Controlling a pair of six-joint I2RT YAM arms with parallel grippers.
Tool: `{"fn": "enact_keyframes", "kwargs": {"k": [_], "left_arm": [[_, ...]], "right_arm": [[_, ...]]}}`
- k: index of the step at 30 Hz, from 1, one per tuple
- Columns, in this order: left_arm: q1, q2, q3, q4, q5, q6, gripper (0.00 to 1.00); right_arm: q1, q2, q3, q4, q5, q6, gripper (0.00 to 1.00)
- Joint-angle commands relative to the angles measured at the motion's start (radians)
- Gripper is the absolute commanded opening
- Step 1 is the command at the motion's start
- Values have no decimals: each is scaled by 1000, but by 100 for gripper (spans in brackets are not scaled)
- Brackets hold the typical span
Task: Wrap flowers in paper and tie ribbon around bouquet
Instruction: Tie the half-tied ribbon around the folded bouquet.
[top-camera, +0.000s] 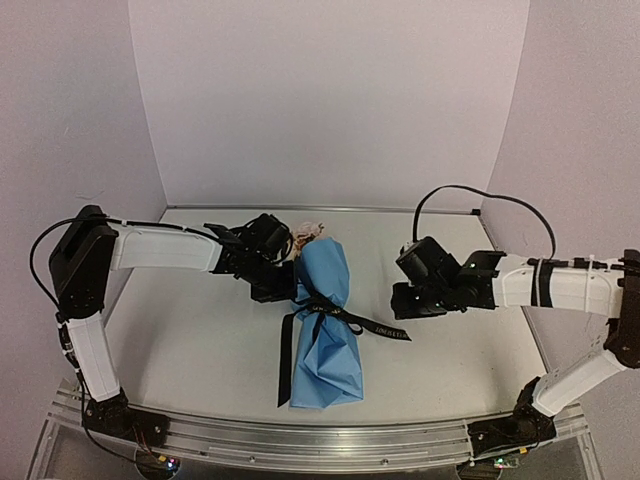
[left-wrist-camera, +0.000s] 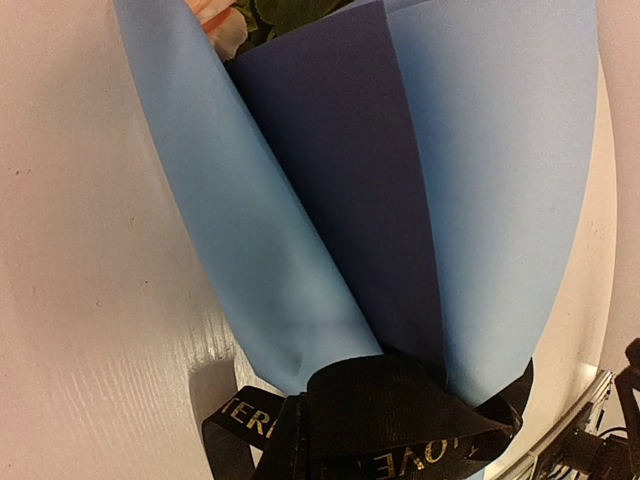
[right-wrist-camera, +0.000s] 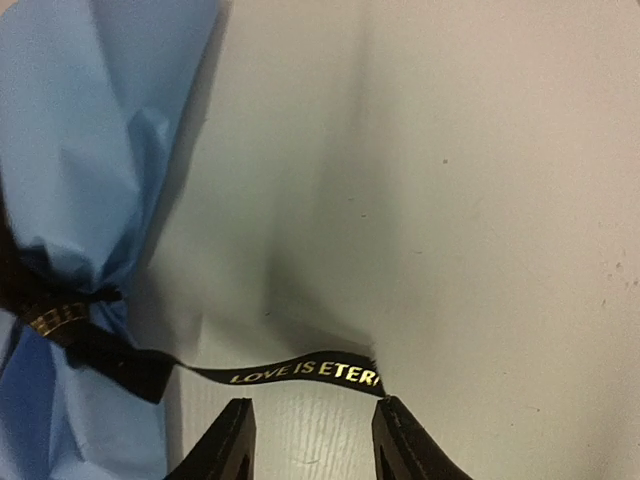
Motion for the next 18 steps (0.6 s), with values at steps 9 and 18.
{"fn": "enact_keyframes", "kwargs": {"k": [9,18], "left_arm": [[0,2,34,-13,12,19,0],[0,2,36,-12,15,21,0]], "right_arm": [[92,117,55,147,-211,-60,35],[112,195,91,153,-177,-65,35]]}}
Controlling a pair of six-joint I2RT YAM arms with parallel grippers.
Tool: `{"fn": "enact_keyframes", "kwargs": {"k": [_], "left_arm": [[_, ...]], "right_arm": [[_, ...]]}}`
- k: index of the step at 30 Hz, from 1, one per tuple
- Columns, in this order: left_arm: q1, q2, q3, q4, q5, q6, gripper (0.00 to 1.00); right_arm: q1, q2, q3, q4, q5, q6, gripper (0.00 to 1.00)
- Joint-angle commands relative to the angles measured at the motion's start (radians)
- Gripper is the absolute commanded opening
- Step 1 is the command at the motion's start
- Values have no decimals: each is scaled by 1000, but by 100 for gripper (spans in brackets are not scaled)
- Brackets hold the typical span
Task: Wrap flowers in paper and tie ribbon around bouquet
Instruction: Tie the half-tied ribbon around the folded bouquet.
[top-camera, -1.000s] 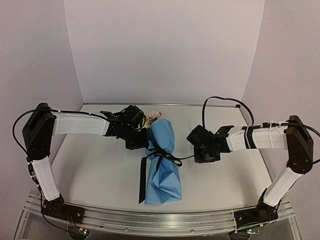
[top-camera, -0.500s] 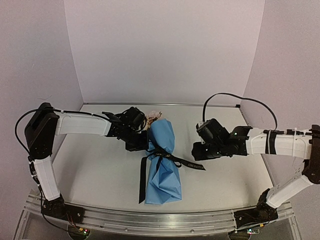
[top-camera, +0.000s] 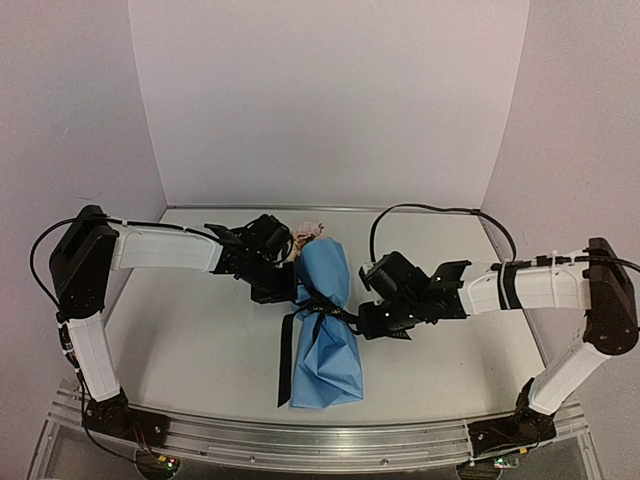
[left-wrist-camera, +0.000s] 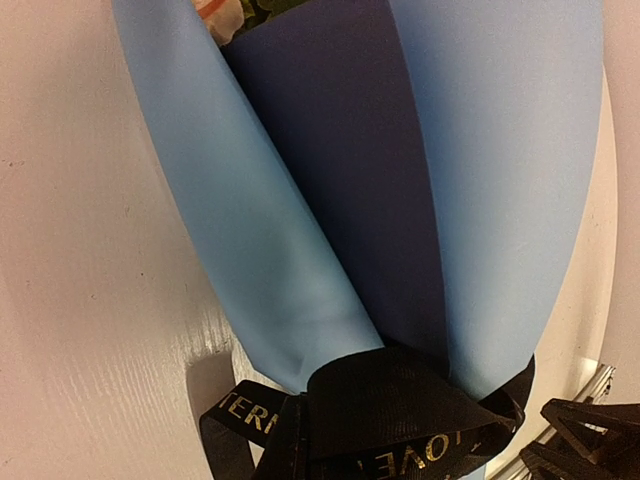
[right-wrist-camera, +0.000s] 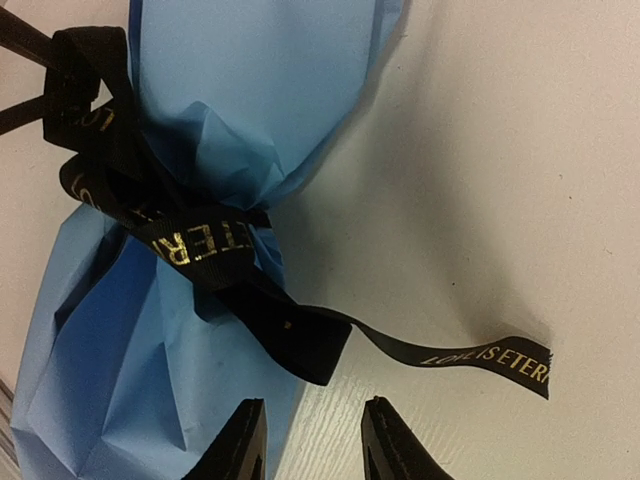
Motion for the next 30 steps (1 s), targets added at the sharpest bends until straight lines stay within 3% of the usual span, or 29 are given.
{"fn": "enact_keyframes", "kwargs": {"k": [1,5,10,17,30], "left_arm": [[0,-1,37,-5,2,18,0],[0,-2,36,-6,4,20,0],[0,-6,33,-7,6,24,0],[1,-10,22,-1,13,28,0],[1,-30,6,-18,-6,57,0]], "right_arm": [[8,49,53,28,27,-4,35],[8,84,80,28,60,-8,35],[8,95,89,28,103,-1,28],[8,106,106,16,129,4,1],[-14,18,106,-91,209,47,0]]}}
